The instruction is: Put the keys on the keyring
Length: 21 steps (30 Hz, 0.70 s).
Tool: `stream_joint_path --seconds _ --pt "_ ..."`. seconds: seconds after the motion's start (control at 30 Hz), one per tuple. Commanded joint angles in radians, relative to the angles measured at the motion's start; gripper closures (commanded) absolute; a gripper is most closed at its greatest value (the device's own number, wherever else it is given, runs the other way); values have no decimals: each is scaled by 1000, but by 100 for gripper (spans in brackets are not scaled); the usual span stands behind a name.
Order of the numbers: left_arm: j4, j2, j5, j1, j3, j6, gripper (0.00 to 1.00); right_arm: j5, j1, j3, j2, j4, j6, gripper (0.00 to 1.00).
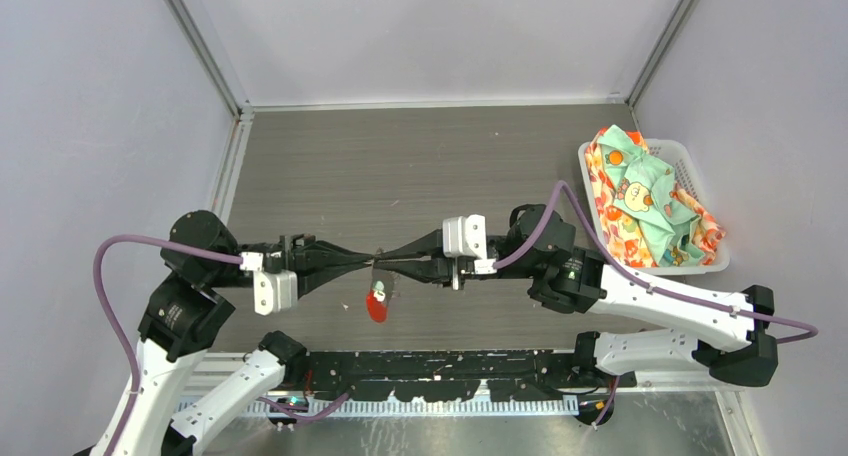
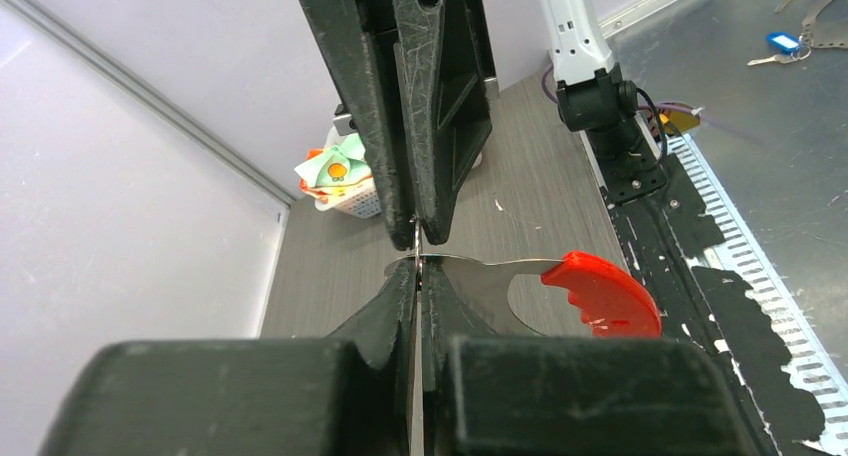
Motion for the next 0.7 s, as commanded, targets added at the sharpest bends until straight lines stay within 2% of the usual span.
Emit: stream_joint_path --seconds 0.0,0.07,0.2,0.27,0.3,0.37,0.5,0.67 --pt "46 -3 3 -2 10 -20 100 15 5 18 -2 35 0 89" --pt "46 -4 3 -2 6 -22 100 15 6 19 -3 27 -4 98" --pt "28 -6 -12 -2 1 -25 98 39 5 48 0 -46 -12 99" --pt "-10 -6 -30 -2 6 -8 80 55 6 59 -4 -93 -23 99" --pt "-36 -6 -35 -3 9 11 75 58 6 64 -7 -116 -31 99" --pt "-78 -6 -46 -2 16 37 72 63 5 78 -10 -165 -44 99" --pt "-101 -2 -66 -2 17 32 73 62 6 97 -12 -206 -54 99" --pt "-109 8 -51 -2 20 -11 86 56 6 99 -12 -201 -56 99"
